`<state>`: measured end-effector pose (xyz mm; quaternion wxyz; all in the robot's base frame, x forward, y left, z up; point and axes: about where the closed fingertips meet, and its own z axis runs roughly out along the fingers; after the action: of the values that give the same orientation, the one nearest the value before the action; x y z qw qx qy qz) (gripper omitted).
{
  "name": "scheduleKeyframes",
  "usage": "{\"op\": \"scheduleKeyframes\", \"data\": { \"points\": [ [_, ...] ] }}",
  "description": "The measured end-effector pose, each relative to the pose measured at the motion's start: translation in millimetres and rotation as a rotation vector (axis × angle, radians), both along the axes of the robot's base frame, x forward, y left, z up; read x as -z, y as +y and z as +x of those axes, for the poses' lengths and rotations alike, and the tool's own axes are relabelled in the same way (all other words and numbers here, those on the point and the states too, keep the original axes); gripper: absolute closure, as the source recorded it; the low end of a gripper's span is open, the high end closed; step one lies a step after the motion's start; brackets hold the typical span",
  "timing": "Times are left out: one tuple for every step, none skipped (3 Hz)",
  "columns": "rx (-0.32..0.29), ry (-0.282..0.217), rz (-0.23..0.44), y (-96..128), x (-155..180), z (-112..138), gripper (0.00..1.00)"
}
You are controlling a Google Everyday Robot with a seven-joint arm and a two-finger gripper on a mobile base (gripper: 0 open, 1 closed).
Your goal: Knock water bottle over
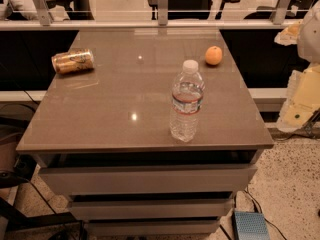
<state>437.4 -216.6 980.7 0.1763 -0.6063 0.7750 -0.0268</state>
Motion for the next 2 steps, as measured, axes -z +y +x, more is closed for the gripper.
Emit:
{"op": "scheduleKeyframes", "data": {
  "points": [
    [-0.014,-0.002,0.099,7.9,12.6,0.0,0.0],
    [-0.044,0.004,0.255,29.1,29.7,-1.1,0.0]
  ]
}}
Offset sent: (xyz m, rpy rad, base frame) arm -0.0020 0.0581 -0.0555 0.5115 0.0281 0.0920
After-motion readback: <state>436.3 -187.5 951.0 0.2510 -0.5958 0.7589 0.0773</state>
